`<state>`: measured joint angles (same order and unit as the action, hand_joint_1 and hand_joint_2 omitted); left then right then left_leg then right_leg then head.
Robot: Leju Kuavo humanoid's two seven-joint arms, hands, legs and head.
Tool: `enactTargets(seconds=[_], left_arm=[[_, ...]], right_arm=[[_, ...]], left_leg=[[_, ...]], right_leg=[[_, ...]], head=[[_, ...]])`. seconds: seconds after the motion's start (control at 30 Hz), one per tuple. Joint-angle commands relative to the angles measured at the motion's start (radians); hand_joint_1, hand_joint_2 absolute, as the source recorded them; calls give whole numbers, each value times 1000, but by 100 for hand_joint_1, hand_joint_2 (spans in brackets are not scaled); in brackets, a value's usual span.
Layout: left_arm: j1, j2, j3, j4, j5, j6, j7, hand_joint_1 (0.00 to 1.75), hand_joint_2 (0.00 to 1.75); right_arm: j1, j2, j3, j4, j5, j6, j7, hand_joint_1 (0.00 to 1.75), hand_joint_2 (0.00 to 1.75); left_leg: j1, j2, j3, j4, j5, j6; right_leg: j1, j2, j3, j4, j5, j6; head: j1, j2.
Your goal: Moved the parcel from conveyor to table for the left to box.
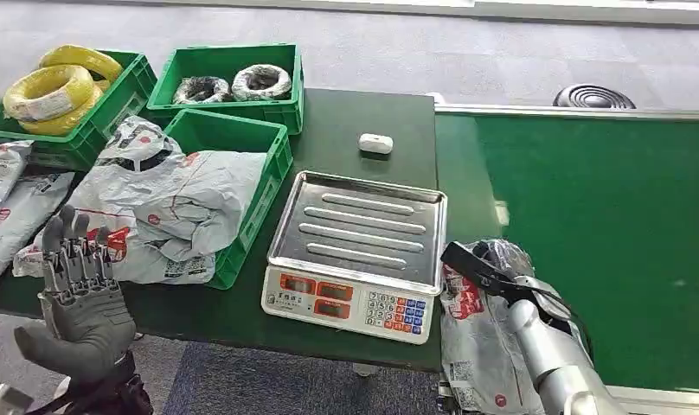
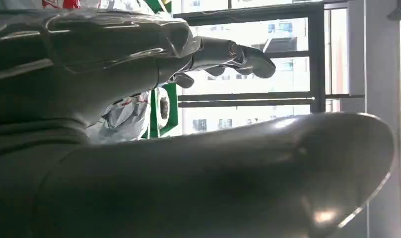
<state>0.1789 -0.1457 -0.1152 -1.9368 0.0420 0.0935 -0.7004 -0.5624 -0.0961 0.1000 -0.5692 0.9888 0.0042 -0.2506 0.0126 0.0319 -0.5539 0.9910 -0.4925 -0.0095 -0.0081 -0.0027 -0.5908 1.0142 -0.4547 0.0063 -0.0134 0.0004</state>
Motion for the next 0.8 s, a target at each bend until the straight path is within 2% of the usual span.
enactTargets(seconds=[0.03,0.17,0.27,0.3,0.47,0.67,0.8], left_arm=[[30,-14,30,-14,-8,5,2,0,0],[44,-22,30,-31,-14,8,2,0,0],[51,-30,30,-41,-19,9,2,0,0],[53,-32,28,-44,-20,10,2,0,0],[53,-32,28,-44,-20,10,2,0,0],[45,-43,23,-35,-23,-5,2,0,0],[3,-46,9,5,-19,-17,2,0,0]], right_arm=[[-20,33,55,-26,-36,-120,43,175,175],[-1,35,51,-99,-17,-201,94,175,175],[69,35,43,-280,28,-304,174,175,175],[118,38,35,-405,73,-356,216,175,175],[118,38,35,-405,73,-356,216,175,175],[305,99,-26,-898,213,-552,267,175,175],[374,173,-55,-1140,338,-702,211,175,175]], left_leg=[[0,0,1,-3,1,1],[0,-5,-1,0,1,0],[0,-9,0,-2,1,1],[-1,-8,-1,-1,1,1],[-1,-10,-4,0,1,1],[-1,-12,-4,0,1,1],[-2,-14,-5,0,1,0]], right_leg=[[0,3,0,-3,2,-1],[0,-1,-1,-1,0,0],[0,-3,1,-3,0,1],[-1,-5,0,-1,-1,1],[-1,-7,-1,0,-1,1],[-1,-9,-2,0,-2,1],[-2,-11,-3,0,-2,1]], head=[[0,0],[0,0],[0,0],[0,0],[0,0],[0,0],[0,0]])
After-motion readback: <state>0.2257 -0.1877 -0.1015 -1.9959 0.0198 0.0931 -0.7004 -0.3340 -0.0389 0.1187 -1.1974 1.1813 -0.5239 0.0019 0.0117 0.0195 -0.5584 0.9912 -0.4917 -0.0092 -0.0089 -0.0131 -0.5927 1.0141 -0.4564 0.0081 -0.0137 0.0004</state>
